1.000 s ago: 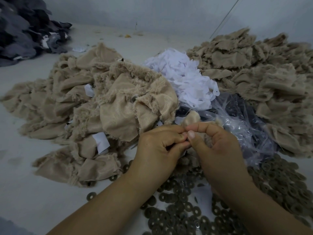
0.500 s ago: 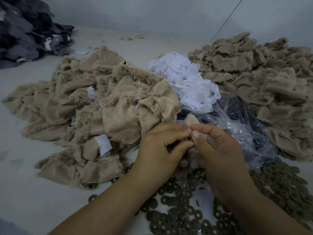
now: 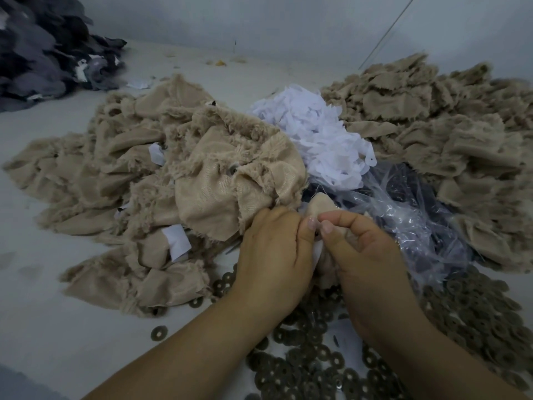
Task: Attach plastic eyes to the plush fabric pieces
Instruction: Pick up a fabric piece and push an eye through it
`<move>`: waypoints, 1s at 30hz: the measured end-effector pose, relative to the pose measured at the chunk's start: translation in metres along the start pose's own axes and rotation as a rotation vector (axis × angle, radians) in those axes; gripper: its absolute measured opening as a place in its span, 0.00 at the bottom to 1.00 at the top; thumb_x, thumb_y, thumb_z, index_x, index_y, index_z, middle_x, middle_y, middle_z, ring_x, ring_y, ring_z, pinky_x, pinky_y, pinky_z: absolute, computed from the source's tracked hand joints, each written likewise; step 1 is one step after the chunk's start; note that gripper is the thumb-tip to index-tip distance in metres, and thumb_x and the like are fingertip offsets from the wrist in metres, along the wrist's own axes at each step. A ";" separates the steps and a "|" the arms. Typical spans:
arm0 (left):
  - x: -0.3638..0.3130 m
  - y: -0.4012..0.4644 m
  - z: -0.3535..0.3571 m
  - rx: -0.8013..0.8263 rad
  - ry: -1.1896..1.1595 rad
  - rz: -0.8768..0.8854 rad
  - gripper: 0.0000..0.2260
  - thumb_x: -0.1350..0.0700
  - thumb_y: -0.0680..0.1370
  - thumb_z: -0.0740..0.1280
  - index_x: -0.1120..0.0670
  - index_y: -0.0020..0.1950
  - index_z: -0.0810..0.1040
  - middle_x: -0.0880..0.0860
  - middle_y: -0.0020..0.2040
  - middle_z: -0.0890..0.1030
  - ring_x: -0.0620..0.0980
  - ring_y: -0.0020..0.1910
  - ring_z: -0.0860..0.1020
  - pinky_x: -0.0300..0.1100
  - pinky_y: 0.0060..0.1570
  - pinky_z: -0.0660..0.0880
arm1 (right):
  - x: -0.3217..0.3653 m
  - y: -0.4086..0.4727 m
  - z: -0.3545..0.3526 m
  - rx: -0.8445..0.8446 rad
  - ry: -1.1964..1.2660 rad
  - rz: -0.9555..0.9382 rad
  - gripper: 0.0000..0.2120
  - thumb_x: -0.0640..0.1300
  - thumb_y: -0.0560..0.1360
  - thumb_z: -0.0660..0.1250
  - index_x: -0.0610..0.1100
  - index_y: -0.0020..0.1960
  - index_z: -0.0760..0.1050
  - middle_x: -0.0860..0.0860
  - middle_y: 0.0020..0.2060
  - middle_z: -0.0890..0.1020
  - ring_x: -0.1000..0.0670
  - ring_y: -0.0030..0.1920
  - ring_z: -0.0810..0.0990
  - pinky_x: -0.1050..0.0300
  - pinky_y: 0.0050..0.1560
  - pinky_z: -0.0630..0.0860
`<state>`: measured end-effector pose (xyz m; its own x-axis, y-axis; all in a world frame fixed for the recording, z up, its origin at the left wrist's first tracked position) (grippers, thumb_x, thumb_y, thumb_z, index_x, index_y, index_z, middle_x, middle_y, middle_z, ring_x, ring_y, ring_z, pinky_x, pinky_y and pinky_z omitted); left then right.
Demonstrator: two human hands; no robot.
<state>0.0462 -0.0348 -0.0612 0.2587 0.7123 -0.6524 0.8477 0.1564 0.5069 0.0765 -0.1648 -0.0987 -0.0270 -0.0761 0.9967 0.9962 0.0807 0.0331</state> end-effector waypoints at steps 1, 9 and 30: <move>0.000 0.000 0.000 -0.009 -0.031 -0.005 0.17 0.46 0.81 0.50 0.52 0.38 0.69 0.48 0.37 0.70 0.52 0.40 0.72 0.53 0.44 0.72 | 0.002 0.000 -0.001 -0.015 -0.048 -0.035 0.04 0.44 0.77 0.70 0.51 0.45 0.83 0.45 0.41 0.87 0.41 0.44 0.86 0.44 0.44 0.84; 0.003 0.000 0.005 0.004 -0.106 -0.032 0.17 0.45 0.80 0.50 0.52 0.38 0.69 0.49 0.37 0.72 0.51 0.39 0.72 0.51 0.43 0.72 | 0.010 0.001 0.003 0.011 -0.180 -0.119 0.06 0.45 0.79 0.66 0.48 0.46 0.80 0.44 0.34 0.84 0.40 0.35 0.81 0.45 0.36 0.81; 0.001 -0.002 0.008 -0.023 -0.291 -0.044 0.13 0.46 0.81 0.51 0.43 0.38 0.66 0.43 0.36 0.70 0.46 0.37 0.71 0.48 0.40 0.72 | 0.017 -0.004 0.007 0.033 -0.172 -0.185 0.06 0.51 0.76 0.64 0.49 0.44 0.76 0.49 0.26 0.77 0.50 0.27 0.75 0.55 0.31 0.72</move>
<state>0.0488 -0.0398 -0.0670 0.3467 0.4788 -0.8065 0.8511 0.2008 0.4851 0.0714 -0.1598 -0.0817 -0.2248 0.0775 0.9713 0.9699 0.1137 0.2154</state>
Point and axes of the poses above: each hand's wrist, its own y-axis towards the middle knuckle, its own z-axis out of the palm, x = y × z, the point moved 8 cm from there along y, towards the middle knuckle
